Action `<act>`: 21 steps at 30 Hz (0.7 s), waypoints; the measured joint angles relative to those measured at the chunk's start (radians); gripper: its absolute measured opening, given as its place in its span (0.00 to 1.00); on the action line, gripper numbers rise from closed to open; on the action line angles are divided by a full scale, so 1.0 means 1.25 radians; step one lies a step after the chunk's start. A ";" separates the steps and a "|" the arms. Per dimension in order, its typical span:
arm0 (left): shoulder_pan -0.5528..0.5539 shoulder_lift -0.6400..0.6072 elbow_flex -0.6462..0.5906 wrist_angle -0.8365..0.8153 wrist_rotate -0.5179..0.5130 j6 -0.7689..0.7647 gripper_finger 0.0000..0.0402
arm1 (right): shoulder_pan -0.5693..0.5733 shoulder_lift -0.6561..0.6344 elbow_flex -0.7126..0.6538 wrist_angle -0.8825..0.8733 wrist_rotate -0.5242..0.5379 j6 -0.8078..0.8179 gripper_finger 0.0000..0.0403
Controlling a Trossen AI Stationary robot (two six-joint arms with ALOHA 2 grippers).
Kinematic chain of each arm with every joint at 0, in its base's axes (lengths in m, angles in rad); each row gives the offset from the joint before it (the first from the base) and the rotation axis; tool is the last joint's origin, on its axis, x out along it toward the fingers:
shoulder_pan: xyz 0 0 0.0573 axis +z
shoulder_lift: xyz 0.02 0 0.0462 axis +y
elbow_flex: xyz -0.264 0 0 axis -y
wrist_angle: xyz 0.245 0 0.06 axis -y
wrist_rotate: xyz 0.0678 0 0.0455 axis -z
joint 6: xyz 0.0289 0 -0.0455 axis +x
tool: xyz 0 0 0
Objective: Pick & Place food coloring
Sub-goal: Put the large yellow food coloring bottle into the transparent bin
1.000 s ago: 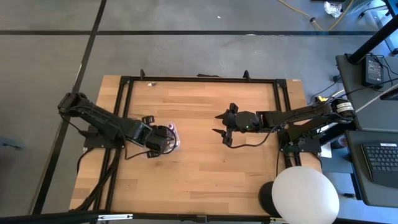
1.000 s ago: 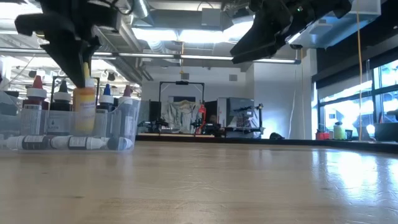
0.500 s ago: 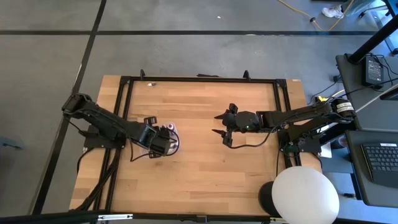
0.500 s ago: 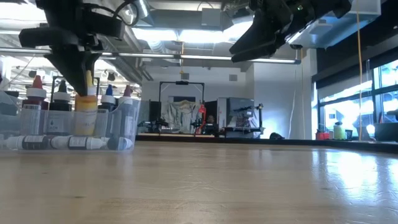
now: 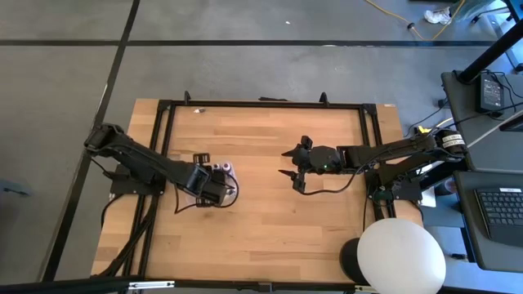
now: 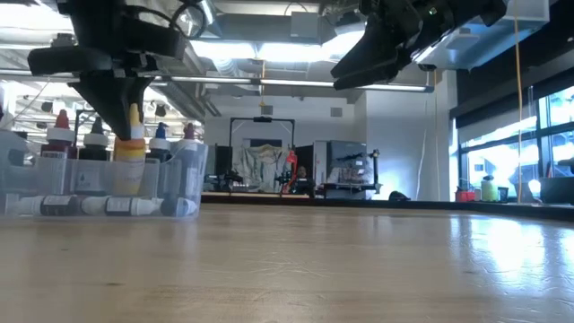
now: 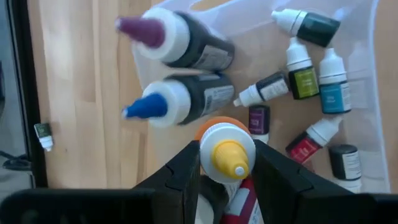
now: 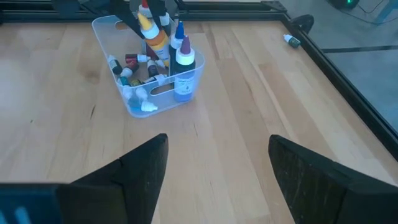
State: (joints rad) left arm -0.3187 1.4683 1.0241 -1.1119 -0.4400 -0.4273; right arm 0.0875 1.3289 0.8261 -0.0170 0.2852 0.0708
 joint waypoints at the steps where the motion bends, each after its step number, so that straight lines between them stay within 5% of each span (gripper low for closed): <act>1: 0.000 0.008 0.002 -0.002 0.002 0.004 0.28 | 0.000 0.000 0.000 0.000 0.000 0.000 0.69; 12: -0.005 0.027 0.029 0.025 0.092 0.039 0.29 | 0.000 0.000 0.000 0.004 0.000 0.000 0.69; 21: -0.012 0.027 0.089 -0.010 0.052 0.038 0.29 | 0.000 0.000 0.000 -0.003 -0.001 0.000 0.69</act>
State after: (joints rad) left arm -0.3340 1.5017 1.1347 -1.1242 -0.3746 -0.3795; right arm 0.0879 1.3289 0.8261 -0.0210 0.2842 0.0704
